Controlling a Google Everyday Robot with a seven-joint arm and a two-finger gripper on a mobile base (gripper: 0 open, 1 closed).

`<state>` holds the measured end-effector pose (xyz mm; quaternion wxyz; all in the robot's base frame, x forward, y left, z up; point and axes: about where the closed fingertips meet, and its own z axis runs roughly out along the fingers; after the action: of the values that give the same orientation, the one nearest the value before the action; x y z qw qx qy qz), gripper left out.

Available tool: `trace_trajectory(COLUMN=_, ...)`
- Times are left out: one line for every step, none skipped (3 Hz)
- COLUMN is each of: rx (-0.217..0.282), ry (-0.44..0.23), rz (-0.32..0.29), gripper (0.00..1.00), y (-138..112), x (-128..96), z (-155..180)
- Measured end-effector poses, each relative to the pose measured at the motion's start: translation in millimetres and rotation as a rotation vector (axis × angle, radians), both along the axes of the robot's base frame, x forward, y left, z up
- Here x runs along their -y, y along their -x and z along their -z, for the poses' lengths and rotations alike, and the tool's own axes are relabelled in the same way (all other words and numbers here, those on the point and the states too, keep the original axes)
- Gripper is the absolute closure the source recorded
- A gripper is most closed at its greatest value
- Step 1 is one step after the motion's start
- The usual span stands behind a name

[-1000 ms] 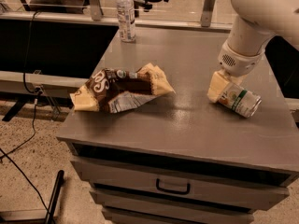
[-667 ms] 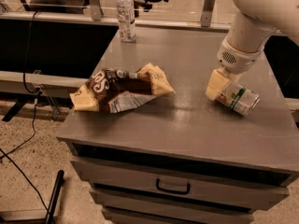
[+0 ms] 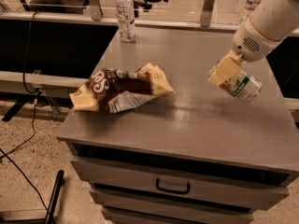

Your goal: Place 7up can upright

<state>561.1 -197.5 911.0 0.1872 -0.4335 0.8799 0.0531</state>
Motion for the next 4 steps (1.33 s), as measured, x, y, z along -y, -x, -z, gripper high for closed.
trace_trajectory(rx=0.120, ry=-0.152, rz=-0.086, gripper=1.00, y=-6.9, x=-4.3, z=-11.8)
trace_trajectory(rx=0.259, ry=-0.360, rz=-0.144, gripper=1.00, y=-8.8, x=9.8, z=-22.5)
trace_trajectory(rx=0.318, ry=-0.531, rz=-0.160, gripper=1.00, y=2.8, x=20.5, z=-35.5)
trace_trajectory(rx=0.355, ry=-0.655, rz=-0.177, gripper=1.00, y=13.0, x=28.1, z=-47.7)
